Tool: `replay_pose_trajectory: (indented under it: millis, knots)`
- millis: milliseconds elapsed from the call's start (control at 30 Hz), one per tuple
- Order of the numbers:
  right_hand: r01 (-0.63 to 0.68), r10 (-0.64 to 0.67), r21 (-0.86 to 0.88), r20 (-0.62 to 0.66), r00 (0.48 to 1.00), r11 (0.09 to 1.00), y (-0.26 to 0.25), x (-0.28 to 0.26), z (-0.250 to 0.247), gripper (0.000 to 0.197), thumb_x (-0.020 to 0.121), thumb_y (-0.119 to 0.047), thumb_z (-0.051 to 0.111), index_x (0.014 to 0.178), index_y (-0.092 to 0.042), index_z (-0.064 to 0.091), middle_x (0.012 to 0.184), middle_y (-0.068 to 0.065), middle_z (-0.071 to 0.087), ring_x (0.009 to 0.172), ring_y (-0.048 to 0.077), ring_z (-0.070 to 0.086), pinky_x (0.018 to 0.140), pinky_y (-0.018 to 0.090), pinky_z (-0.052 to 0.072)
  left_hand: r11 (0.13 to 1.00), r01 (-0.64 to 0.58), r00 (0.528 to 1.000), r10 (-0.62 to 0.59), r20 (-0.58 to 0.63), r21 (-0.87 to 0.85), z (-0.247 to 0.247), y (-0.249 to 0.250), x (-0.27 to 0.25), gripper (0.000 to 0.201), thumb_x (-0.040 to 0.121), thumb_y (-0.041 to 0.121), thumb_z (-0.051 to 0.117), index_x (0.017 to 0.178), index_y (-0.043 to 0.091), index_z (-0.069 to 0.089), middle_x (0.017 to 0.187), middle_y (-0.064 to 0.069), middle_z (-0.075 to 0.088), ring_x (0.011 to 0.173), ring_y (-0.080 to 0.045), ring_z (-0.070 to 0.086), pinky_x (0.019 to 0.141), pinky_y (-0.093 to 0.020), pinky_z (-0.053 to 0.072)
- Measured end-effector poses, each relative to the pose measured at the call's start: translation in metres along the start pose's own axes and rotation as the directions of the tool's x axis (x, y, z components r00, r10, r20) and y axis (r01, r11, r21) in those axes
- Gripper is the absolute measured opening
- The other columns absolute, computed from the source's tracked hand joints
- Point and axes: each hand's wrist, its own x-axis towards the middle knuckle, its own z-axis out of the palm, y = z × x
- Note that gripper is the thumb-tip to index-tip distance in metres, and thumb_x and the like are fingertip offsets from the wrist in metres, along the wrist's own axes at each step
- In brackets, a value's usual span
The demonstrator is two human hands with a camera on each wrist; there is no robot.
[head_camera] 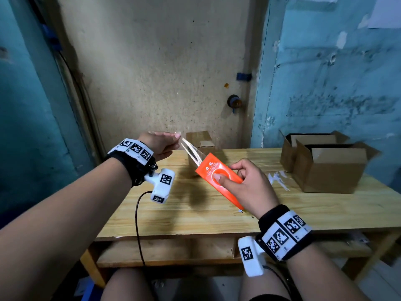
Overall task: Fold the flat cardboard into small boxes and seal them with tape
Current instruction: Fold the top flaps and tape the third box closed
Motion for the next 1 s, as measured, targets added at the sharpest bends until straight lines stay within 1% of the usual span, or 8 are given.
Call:
replay_pose_trajectory:
  millis: [133, 267, 367, 467, 600, 733, 933, 1000]
  knots:
    - [-0.011, 0.01, -0.041, -0.01, 1.0, 0.999, 0.01, 0.004, -0.003, 0.05, 0.066, -0.075, 0.075, 0.093, -0.036, 0.06, 0.075, -0.003, 0.07, 0.069, 0.018, 0.069, 0.07, 0.052, 0.059, 0.996, -0.085, 0.994, 0.083, -0.078, -0.026, -0.007, 0.005, 0.002, 0.038, 0.076, 0.023, 0.089, 0.109, 0.009, 0.073, 0.089, -0.008, 0.079, 0.077, -0.011, 0.074, 0.091, -0.03, 0.057]
    - [-0.027, 0.024, -0.082, -0.037, 0.999, 0.996, 0.017, 0.008, -0.004, 0.051, 0.065, -0.077, 0.073, 0.094, -0.037, 0.06, 0.077, -0.003, 0.071, 0.069, 0.016, 0.071, 0.07, 0.052, 0.06, 0.965, -0.191, 0.974, 0.209, -0.086, 0.182, -0.004, 0.009, -0.001, 0.033, 0.079, 0.029, 0.086, 0.099, 0.004, 0.078, 0.086, -0.002, 0.079, 0.07, -0.007, 0.071, 0.074, -0.028, 0.056]
    - [-0.04, 0.029, -0.157, -0.07, 0.997, 0.987, 0.015, 0.01, -0.005, 0.047, 0.071, -0.073, 0.074, 0.095, -0.035, 0.058, 0.073, -0.005, 0.065, 0.066, 0.012, 0.065, 0.061, 0.042, 0.053, 0.927, -0.27, 0.944, 0.308, -0.116, 0.26, 0.003, 0.011, -0.003, 0.031, 0.077, 0.033, 0.087, 0.092, 0.007, 0.079, 0.072, 0.001, 0.068, 0.057, -0.004, 0.054, 0.059, -0.02, 0.046]
    - [-0.082, 0.066, -0.274, -0.067, 0.996, 0.958, 0.012, 0.01, -0.007, 0.047, 0.076, -0.069, 0.075, 0.096, -0.033, 0.055, 0.068, -0.008, 0.058, 0.065, 0.012, 0.059, 0.056, 0.032, 0.037, 0.871, -0.346, 0.914, 0.397, -0.085, 0.349, 0.007, 0.016, -0.01, 0.025, 0.08, 0.033, 0.085, 0.086, 0.01, 0.078, 0.089, 0.015, 0.066, 0.084, 0.008, 0.056, 0.083, -0.02, 0.039]
    - [-0.139, 0.125, -0.268, -0.071, 0.99, 0.953, 0.013, 0.014, -0.008, 0.05, 0.075, -0.067, 0.078, 0.096, -0.03, 0.052, 0.075, -0.007, 0.064, 0.074, 0.016, 0.065, 0.066, 0.037, 0.05, 0.849, -0.42, 0.891, 0.452, -0.029, 0.321, 0.014, 0.018, -0.026, 0.024, 0.077, 0.034, 0.087, 0.08, 0.011, 0.078, 0.072, 0.002, 0.072, 0.054, 0.003, 0.055, 0.058, -0.016, 0.045]
    - [-0.187, 0.171, -0.267, -0.083, 0.982, 0.945, 0.013, 0.025, -0.009, 0.049, 0.077, -0.063, 0.078, 0.093, -0.028, 0.048, 0.085, -0.007, 0.066, 0.086, 0.022, 0.066, 0.078, 0.039, 0.054, 0.812, -0.5, 0.861, 0.505, 0.066, 0.301, 0.026, 0.014, -0.047, 0.021, 0.074, 0.03, 0.09, 0.078, 0.011, 0.08, 0.07, 0.002, 0.075, 0.059, 0.004, 0.061, 0.058, -0.01, 0.046]
    - [-0.182, 0.167, -0.42, -0.072, 0.983, 0.889, -0.01, 0.051, -0.014, 0.064, 0.071, -0.08, 0.071, 0.086, -0.024, 0.046, 0.088, -0.002, 0.064, 0.084, 0.027, 0.064, 0.069, 0.037, 0.047, 0.672, -0.598, 0.796, 0.559, 0.23, 0.436, 0.05, -0.003, -0.063, 0.013, 0.075, 0.028, 0.089, 0.073, 0.02, 0.08, 0.074, 0.006, 0.076, 0.069, -0.002, 0.068, 0.069, -0.024, 0.054]
    - [-0.146, 0.144, -0.48, -0.041, 0.989, 0.865, -0.022, 0.062, -0.015, 0.069, 0.069, -0.083, 0.071, 0.093, -0.021, 0.05, 0.092, -0.001, 0.062, 0.089, 0.028, 0.063, 0.077, 0.039, 0.052, 0.688, -0.582, 0.809, 0.545, 0.222, 0.433, 0.053, -0.007, -0.058, 0.014, 0.076, 0.028, 0.089, 0.069, 0.026, 0.077, 0.072, 0.01, 0.075, 0.067, 0.002, 0.066, 0.068, -0.023, 0.054]
